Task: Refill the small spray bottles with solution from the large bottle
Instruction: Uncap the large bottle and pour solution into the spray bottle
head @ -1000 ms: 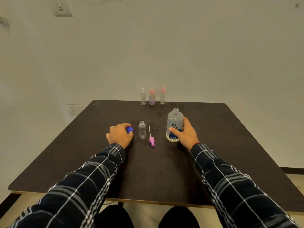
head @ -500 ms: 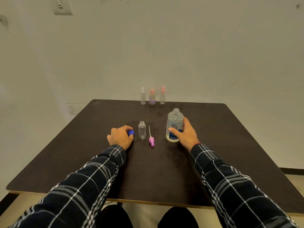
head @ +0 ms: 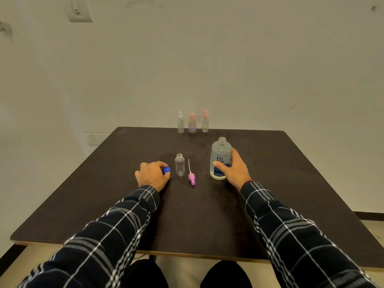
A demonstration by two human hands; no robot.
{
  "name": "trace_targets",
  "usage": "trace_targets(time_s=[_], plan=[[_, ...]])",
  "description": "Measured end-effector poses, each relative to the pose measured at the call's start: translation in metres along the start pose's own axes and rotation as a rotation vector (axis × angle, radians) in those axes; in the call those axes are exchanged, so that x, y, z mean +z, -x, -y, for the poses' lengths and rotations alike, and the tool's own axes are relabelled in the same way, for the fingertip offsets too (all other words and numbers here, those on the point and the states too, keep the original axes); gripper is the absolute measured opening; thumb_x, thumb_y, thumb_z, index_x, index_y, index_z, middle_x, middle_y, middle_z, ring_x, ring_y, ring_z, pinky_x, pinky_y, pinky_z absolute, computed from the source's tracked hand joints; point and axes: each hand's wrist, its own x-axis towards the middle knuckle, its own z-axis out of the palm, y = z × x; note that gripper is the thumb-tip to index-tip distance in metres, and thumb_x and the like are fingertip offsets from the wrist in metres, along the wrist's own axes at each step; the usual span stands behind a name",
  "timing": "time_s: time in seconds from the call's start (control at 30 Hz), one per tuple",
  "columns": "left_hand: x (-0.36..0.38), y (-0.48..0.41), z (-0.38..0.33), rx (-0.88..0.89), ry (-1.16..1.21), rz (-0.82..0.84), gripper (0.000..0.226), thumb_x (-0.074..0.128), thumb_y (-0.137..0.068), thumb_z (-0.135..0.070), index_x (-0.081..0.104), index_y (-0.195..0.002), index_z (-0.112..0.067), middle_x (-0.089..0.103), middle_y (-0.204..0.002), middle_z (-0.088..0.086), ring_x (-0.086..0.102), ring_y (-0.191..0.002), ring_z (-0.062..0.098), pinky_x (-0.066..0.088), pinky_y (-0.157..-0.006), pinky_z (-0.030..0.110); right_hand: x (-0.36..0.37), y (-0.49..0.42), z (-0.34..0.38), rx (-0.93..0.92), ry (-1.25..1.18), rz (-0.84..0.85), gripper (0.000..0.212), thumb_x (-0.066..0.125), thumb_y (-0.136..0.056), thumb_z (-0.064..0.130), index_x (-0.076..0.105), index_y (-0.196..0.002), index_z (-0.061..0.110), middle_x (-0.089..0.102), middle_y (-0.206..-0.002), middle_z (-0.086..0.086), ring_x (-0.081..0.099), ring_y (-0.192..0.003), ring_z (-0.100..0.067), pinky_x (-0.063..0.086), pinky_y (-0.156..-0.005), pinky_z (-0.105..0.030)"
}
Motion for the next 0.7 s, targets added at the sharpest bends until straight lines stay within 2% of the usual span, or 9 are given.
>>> trace_targets(time_s=[0.2,0.3,0.37,0.47,0.53,0.63,0.7], plan=[[0.002,-0.008,0.001,-0.009,-0.02,0.015,0.04,0.065,-0.093,-0.045,0.056,-0.131,-0.041,0.064,-0.122,-0.009,0.046,-0.122,0.022,0.04,-0.097,0.042,0.0,-0.001,0.0,-0.003,0.007,0.001,0.071,0.073,-0.088,0.024,0.034,-0.148,0.026,0.048,-0.149,-0.001,0.048,-0.135,-0.024,0.04,-0.11,-0.046],[0.006,-0.01,0.005,-0.008,0.013,0.01,0.063,0.064,-0.093,-0.041,0.037,-0.149,-0.039,0.058,-0.136,-0.006,0.042,-0.13,0.026,0.039,-0.102,0.046,-0.001,-0.002,0.001,-0.005,0.02,0.013,0.072,0.073,-0.088,0.024,0.033,-0.148,0.025,0.047,-0.149,-0.001,0.047,-0.135,-0.025,0.04,-0.11,-0.046],[0.008,-0.007,0.005,0.027,0.048,0.002,0.074,0.065,-0.09,-0.033,0.028,-0.154,-0.036,0.047,-0.146,-0.003,0.036,-0.136,0.027,0.034,-0.108,0.048,-0.002,-0.003,0.001,-0.002,0.032,0.02,0.073,0.074,-0.087,0.025,0.032,-0.148,0.025,0.047,-0.149,-0.002,0.048,-0.135,-0.025,0.041,-0.11,-0.047],[0.01,-0.001,0.002,0.123,0.165,-0.096,0.074,0.064,-0.084,-0.028,0.034,-0.152,-0.03,0.046,-0.147,-0.004,0.034,-0.137,0.025,0.027,-0.111,0.049,-0.004,-0.007,0.002,-0.007,0.056,0.031,0.077,0.077,-0.084,0.025,0.033,-0.147,0.023,0.048,-0.148,-0.002,0.049,-0.134,-0.025,0.042,-0.11,-0.047],[0.01,0.002,-0.003,0.202,0.231,-0.174,0.069,0.065,-0.085,-0.038,0.04,-0.148,-0.028,0.051,-0.142,-0.006,0.038,-0.133,0.022,0.029,-0.11,0.047,-0.006,-0.009,0.004,-0.005,0.062,0.04,0.079,0.079,-0.083,0.025,0.033,-0.147,0.023,0.048,-0.148,-0.002,0.049,-0.133,-0.025,0.042,-0.111,-0.048],[0.01,0.005,-0.018,0.274,0.253,-0.192,0.069,0.066,-0.085,-0.056,0.046,-0.145,-0.026,0.057,-0.136,-0.009,0.042,-0.129,0.019,0.036,-0.107,0.043,-0.004,-0.011,0.005,0.005,0.067,0.045,0.079,0.08,-0.081,0.026,0.035,-0.146,0.024,0.049,-0.147,-0.001,0.05,-0.133,-0.025,0.042,-0.11,-0.048],[0.011,0.006,-0.027,0.26,0.271,-0.196,0.069,0.068,-0.085,-0.056,0.049,-0.143,-0.025,0.06,-0.133,-0.007,0.043,-0.129,0.019,0.04,-0.106,0.04,-0.003,-0.011,0.005,0.007,0.068,0.04,0.078,0.08,-0.081,0.026,0.036,-0.145,0.024,0.05,-0.146,-0.001,0.05,-0.132,-0.025,0.043,-0.109,-0.047]])
